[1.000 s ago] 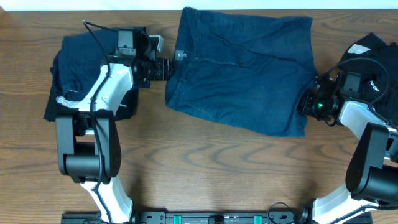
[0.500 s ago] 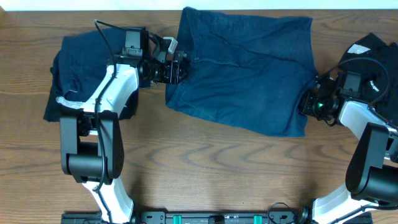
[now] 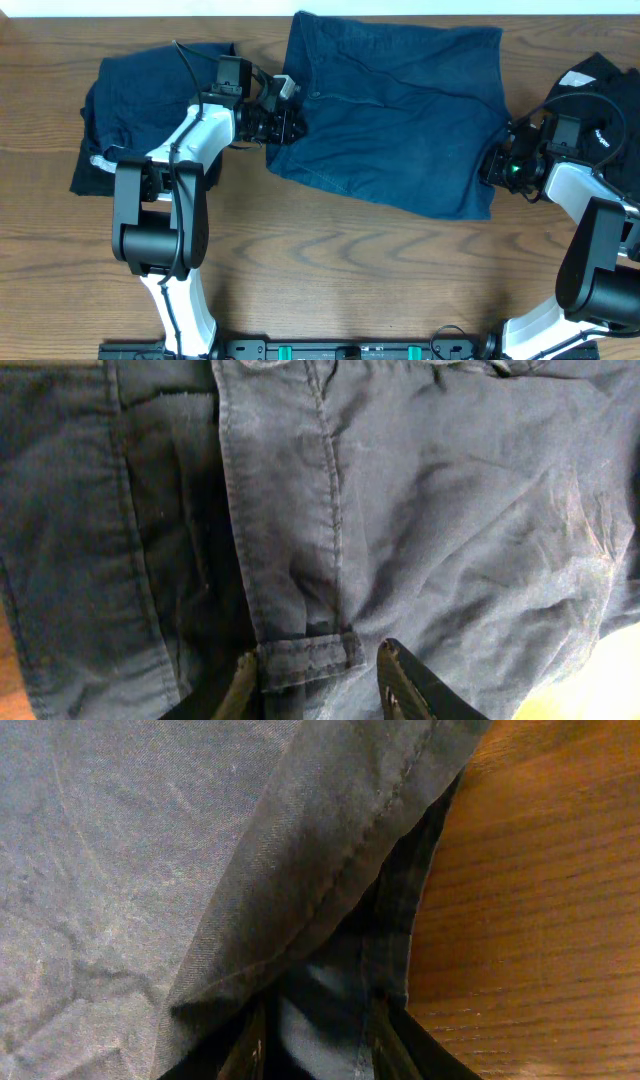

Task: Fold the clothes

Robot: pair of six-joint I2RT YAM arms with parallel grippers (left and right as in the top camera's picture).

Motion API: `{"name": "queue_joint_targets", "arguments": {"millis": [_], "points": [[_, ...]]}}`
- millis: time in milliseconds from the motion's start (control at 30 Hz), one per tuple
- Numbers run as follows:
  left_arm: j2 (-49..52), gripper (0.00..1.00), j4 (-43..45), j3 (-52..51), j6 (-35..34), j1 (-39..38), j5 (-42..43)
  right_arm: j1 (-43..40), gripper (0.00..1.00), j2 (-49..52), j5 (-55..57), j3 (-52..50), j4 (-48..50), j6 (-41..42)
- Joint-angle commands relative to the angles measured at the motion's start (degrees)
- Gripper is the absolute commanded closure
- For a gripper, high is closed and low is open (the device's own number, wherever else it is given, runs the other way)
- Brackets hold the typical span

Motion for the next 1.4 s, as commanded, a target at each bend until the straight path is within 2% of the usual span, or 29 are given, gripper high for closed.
{"name": "queue_joint_targets", "arguments": {"millis": [0, 133, 267, 300, 400, 500, 833, 1367], "points": [[0.1, 0.64, -0.9, 0.4, 0.6, 0.1, 0.8, 0.2, 0.65, 2.2, 5.9, -1.6, -0.9, -0.3], [0.1, 0.76, -0.8, -0.1, 0.6, 0.1, -2.4, 0.1, 0.65, 2.2, 5.9, -1.6, -0.9, -0.3], [0.1, 0.81, 0.0, -0.1, 0.6, 0.2, -5.1, 0.1, 0.65, 2.2, 5.9, -1.6, -0.9, -0.3], [0.1, 0.86, 0.1, -0.1, 0.5, 0.2, -6.4, 0.1, 0.65, 2.2, 5.9, -1.6, -0.9, -0.3], [0.1, 0.94, 0.5, -0.1, -3.0, 0.2, -12.7, 0.1, 0.66, 2.2, 5.9, -1.6, -1.0, -0.3], [0.1, 0.94, 0.8, -0.1, -5.7, 0.4, -16.6, 0.1, 0.66, 2.2, 5.9, -1.6, -1.0, -0.3], [0.1, 0.94, 2.8, -0.1, -9.7, 2.1, -16.7, 0.1, 0.67, 2.2, 5.9, -1.6, -1.0, -0.3], [0.1, 0.94, 3.0, -0.1, -9.8, 2.5, -19.3, 0.1, 0.67, 2.2, 5.9, -1.6, -1.1, -0.3]]}}
